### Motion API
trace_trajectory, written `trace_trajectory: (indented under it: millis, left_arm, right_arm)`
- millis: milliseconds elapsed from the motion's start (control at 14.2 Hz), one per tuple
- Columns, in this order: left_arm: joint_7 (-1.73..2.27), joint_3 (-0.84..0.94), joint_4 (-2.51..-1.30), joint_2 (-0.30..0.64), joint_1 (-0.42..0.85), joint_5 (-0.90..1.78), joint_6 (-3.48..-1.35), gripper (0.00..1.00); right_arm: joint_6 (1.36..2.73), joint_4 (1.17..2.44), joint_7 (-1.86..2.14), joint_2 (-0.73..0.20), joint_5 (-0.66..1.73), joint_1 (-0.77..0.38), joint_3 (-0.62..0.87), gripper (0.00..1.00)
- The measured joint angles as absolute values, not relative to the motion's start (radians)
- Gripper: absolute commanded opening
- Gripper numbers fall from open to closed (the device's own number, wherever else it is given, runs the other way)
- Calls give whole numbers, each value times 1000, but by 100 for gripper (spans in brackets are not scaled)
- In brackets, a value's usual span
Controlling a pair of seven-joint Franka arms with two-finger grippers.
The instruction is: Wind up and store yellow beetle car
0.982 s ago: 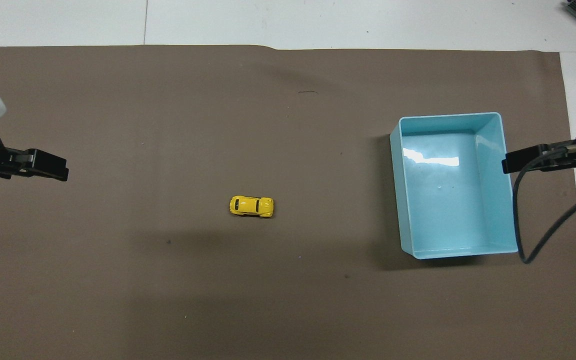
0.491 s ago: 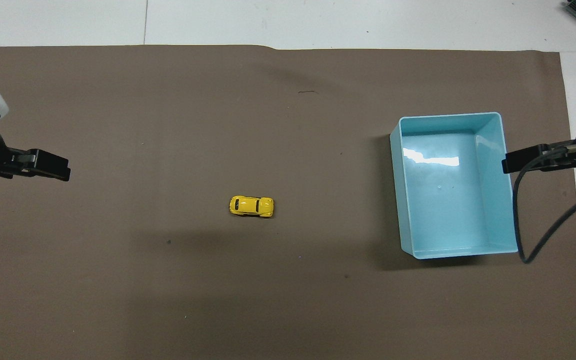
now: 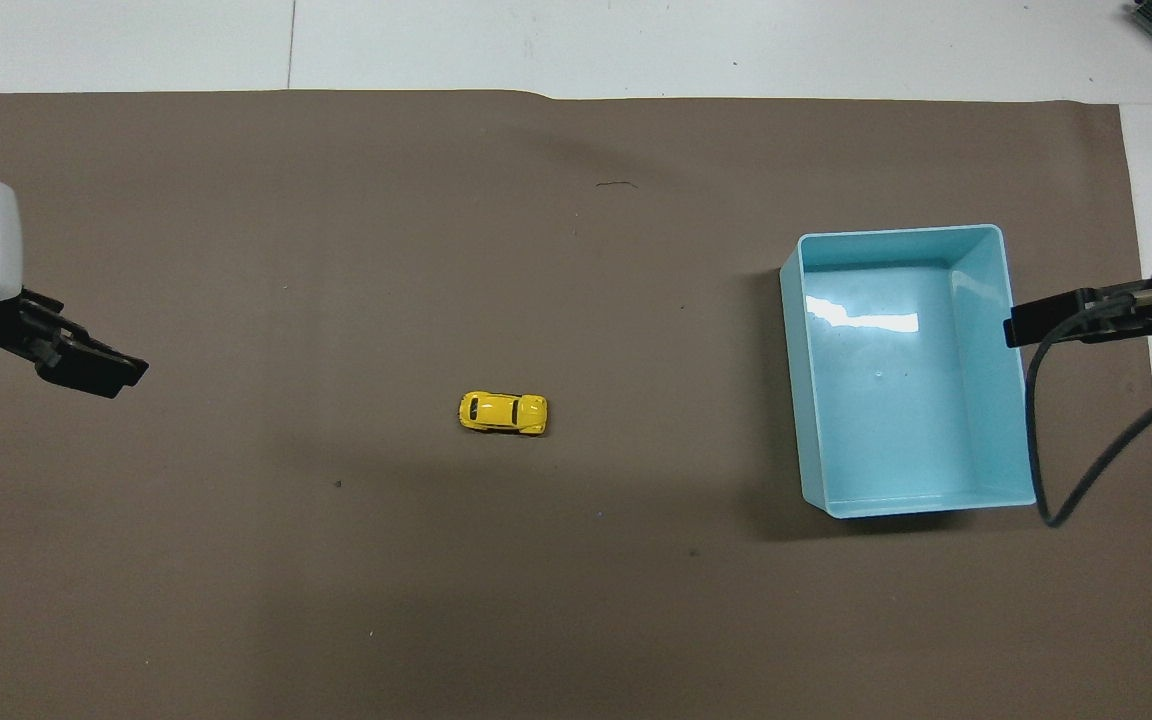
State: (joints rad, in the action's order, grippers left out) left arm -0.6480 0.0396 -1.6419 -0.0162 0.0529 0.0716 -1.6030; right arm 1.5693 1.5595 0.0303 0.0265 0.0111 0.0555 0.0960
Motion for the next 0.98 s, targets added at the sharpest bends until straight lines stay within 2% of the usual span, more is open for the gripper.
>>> trace_trajectory:
  millis: [491,982]
  left_arm:
    - [-1110,49,-1649,0,62,113,-1628,100]
    - [-1201,62,-1661,70,183,129,-1714,100]
  right_arm:
    - [1569,1559,30,27,11,55,96,100]
    - [1569,1560,30,27,11,55,96,100]
